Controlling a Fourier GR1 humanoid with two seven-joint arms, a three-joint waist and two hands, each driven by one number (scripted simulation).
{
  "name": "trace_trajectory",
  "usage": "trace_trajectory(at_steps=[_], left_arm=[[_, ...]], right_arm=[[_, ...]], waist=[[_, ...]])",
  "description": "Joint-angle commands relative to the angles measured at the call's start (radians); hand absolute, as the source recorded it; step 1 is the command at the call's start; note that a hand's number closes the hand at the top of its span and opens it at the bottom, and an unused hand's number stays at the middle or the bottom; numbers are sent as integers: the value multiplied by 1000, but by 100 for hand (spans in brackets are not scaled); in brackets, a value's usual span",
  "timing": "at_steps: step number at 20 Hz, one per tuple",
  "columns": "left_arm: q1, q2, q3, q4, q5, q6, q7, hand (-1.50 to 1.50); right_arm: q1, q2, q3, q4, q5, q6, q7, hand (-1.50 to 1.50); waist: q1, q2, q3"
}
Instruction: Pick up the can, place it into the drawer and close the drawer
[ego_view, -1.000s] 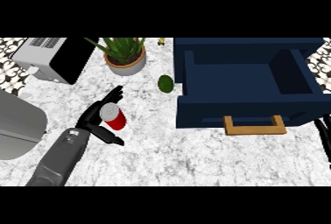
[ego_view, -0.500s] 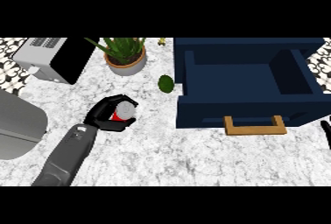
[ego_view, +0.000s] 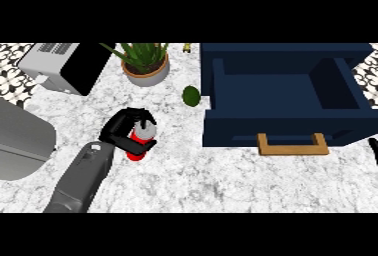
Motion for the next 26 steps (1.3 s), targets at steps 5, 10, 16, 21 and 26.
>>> trace_trajectory(at_steps=[5,10,16,21,26], left_arm=[[94,45,226,-69,164,324,20,150],[184,-40,155,-386,190,363,203,150],[290,-120,-39,-767,179,459,372,150],[210,-122,-123,-932,162,555,588,150],[79,-122,-191,-1000,159,621,788,150]], right_arm=[[24,5,-38,4,-9,-11,-14,-150],[106,28,19,11,18,12,-119,-150],[128,28,4,-52,-9,2,-67,-150],[43,20,-11,-30,2,-3,-28,-150],[43,10,-21,-67,-29,-8,25,-150]], waist=[[34,-9,2],[19,-9,2],[17,-13,2],[5,-3,1],[1,-2,0]])
